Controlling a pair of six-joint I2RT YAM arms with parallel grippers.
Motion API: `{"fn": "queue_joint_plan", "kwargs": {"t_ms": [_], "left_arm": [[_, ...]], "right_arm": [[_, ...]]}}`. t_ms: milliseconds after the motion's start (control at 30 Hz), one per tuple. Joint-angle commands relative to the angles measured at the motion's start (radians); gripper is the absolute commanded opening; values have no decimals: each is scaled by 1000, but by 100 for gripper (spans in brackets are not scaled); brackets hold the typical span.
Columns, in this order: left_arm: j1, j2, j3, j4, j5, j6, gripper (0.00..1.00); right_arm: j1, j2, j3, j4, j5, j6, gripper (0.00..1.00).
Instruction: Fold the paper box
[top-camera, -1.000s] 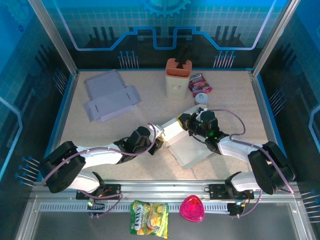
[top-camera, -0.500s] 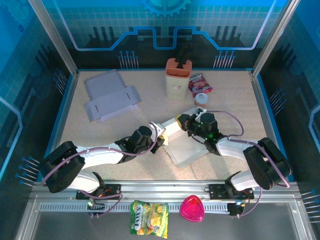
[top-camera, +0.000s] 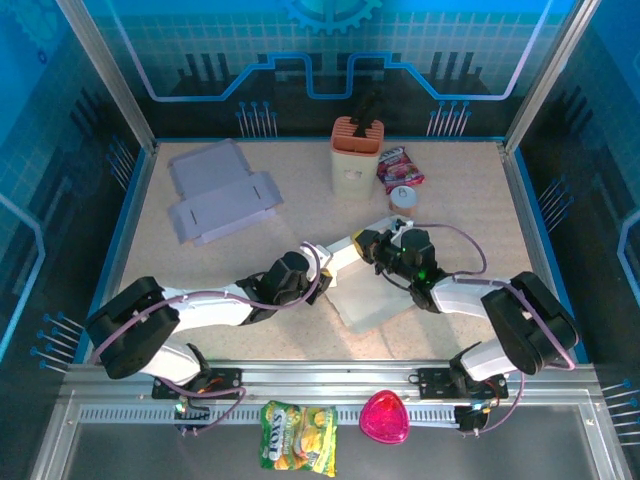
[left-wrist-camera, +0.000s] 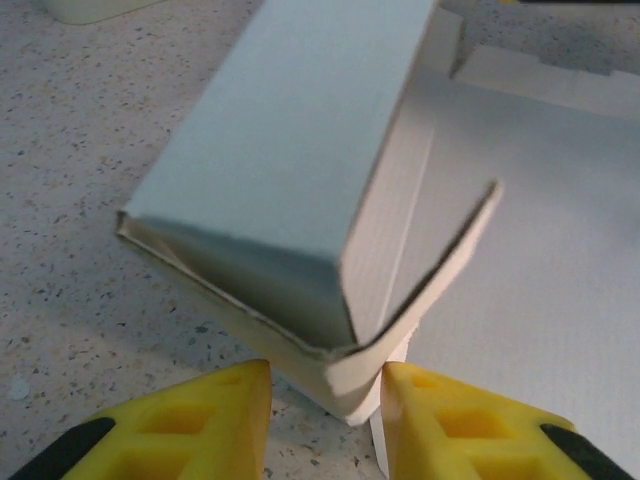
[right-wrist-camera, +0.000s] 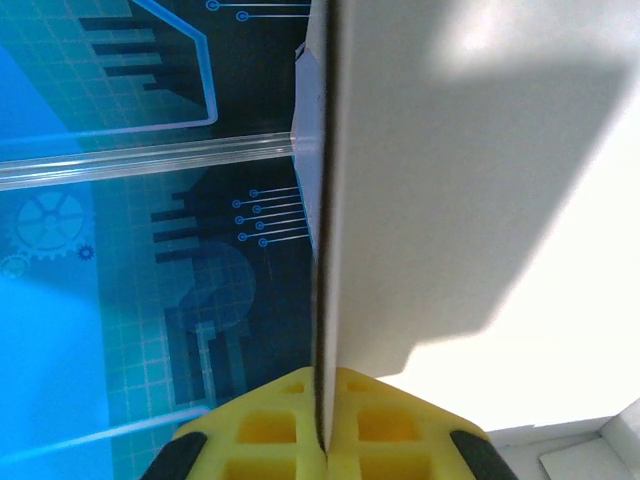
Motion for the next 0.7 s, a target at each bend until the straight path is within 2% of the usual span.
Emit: {"fn": "queue_joint_plan", "kwargs": {"t_ms": [0, 267, 567, 667], "left_arm": [[-3, 18, 30, 53, -68, -32, 35], [-7, 42, 27, 89, -107, -54, 35], [-45, 79, 27, 127, -266, -115, 34], [-55, 100, 24, 156, -303, -130, 30]], "right_arm": [[20, 38, -36, 50, -11, 2, 0], [51, 47, -68, 104, 46, -1, 0], [66, 57, -67, 121, 63, 11, 0], [68, 59, -69, 122, 62, 17, 0]]}}
